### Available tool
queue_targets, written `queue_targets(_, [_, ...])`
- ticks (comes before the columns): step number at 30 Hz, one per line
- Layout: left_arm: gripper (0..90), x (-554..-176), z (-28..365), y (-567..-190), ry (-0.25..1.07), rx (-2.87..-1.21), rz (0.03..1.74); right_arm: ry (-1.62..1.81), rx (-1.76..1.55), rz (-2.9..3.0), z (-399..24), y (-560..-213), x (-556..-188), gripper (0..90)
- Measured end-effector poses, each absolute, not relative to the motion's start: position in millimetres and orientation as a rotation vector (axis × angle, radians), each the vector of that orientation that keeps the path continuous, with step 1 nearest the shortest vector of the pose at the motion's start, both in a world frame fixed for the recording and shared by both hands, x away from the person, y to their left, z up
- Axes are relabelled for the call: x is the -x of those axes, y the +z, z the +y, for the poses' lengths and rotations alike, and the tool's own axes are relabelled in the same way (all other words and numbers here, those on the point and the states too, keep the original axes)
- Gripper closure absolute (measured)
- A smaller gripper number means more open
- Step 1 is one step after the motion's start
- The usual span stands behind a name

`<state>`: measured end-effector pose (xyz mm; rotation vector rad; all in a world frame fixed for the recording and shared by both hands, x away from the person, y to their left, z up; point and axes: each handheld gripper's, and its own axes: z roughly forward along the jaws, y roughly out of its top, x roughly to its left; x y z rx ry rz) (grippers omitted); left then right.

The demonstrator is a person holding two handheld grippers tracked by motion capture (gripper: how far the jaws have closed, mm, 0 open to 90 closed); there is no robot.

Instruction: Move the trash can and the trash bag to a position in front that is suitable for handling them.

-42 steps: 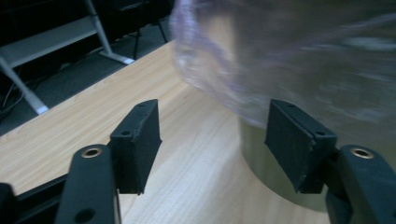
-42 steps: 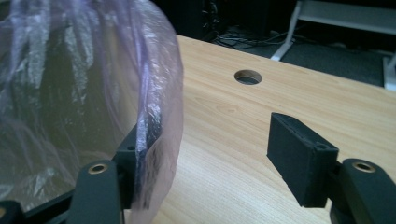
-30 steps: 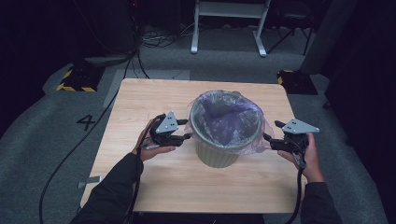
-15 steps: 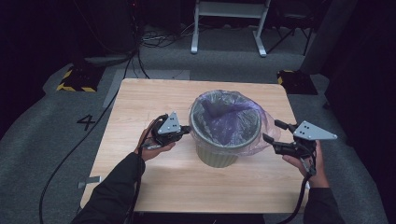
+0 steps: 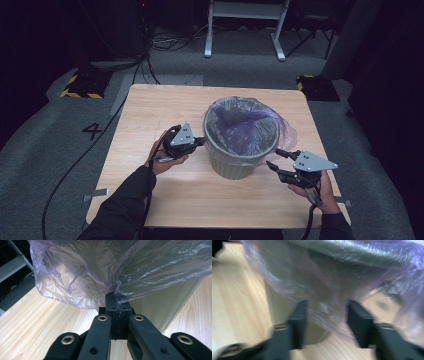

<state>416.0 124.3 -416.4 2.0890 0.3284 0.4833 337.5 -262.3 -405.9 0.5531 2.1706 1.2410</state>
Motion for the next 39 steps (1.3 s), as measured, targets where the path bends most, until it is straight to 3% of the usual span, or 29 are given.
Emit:
queue_targets(1, [90.0,-416.0,124.3,-416.4,0.483,-2.089,0.328,1.241,-0.553,2.171,-262.3,-405.9,-337.5,59.9])
queue_targets(3, [90.0,-416.3,124.5,-417.9,0.481,-2.094,0.334,1.214,-0.547,2.176,-260.7,-410.7,-339.2,75.6])
queue_targets(6, [90.0,-417.1,125.0,-421.2,0.479,-2.103,0.341,1.248,-0.545,2.192,-262.3,-416.3,-343.1,90.0])
queue_targets(20, [90.0,-419.2,123.9,-444.3,0.422,-2.163,0.354,1.242,-0.608,2.328,-266.2,-448.1,-355.9,90.0])
queue_targets(29, [90.0,-415.4,124.3,-451.1,0.423,-2.179,0.351,1.309,-0.623,2.268,-272.7,-443.8,-348.2,90.0])
queue_targets(39, [90.0,-418.4,131.0,-464.3,0.433,-2.195,0.395,1.262,-0.716,2.338,-278.3,-463.7,-358.4,88.7])
